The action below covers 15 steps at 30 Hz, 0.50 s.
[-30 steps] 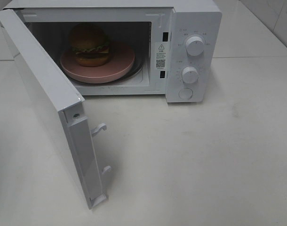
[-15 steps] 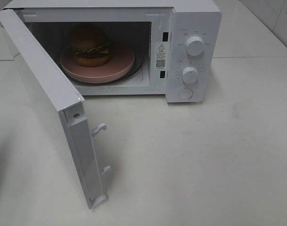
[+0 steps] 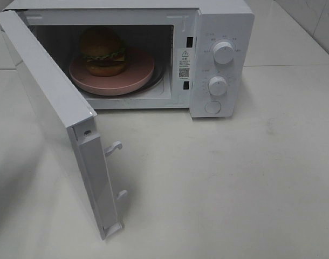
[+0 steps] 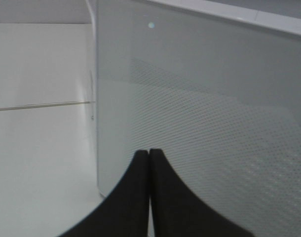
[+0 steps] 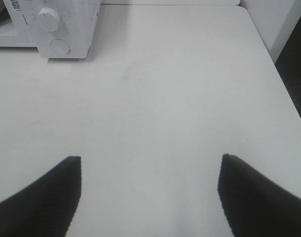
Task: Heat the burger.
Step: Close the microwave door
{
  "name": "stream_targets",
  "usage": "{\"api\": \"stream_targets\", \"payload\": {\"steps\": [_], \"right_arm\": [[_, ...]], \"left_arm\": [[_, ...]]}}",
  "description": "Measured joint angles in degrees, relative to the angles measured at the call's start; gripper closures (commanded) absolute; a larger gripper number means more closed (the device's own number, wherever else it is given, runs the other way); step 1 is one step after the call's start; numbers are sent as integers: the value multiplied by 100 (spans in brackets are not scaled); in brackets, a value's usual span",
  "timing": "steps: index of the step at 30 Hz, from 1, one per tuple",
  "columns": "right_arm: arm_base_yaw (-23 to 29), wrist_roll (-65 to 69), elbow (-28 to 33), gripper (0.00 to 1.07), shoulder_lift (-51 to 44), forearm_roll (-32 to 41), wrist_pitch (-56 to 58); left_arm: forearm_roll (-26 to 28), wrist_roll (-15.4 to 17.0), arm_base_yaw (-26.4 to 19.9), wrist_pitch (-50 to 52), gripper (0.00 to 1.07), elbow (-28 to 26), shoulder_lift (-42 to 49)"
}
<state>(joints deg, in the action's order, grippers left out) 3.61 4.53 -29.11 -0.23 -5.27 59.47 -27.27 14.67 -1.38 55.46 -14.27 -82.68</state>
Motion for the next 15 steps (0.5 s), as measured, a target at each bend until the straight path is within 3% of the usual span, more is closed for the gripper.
{"api": "stream_targets", "payload": {"steps": [5,7,8,9,15], "right_arm": [[0,0,0,32,0,0,0],[0,0,0,32,0,0,0],[0,0,0,32,0,0,0],[0,0,0,32,0,0,0],[0,0,0,32,0,0,0]], "left_arm": [[235,-195,498,52,107,-160,-332],[745,-453,871,57,107,-246,-527],[745,-453,871,57,107,-246,-527],[1152,-619,1094,57,107,-309,-619],[2114,-974,1707,46,107,-602,-779]]}}
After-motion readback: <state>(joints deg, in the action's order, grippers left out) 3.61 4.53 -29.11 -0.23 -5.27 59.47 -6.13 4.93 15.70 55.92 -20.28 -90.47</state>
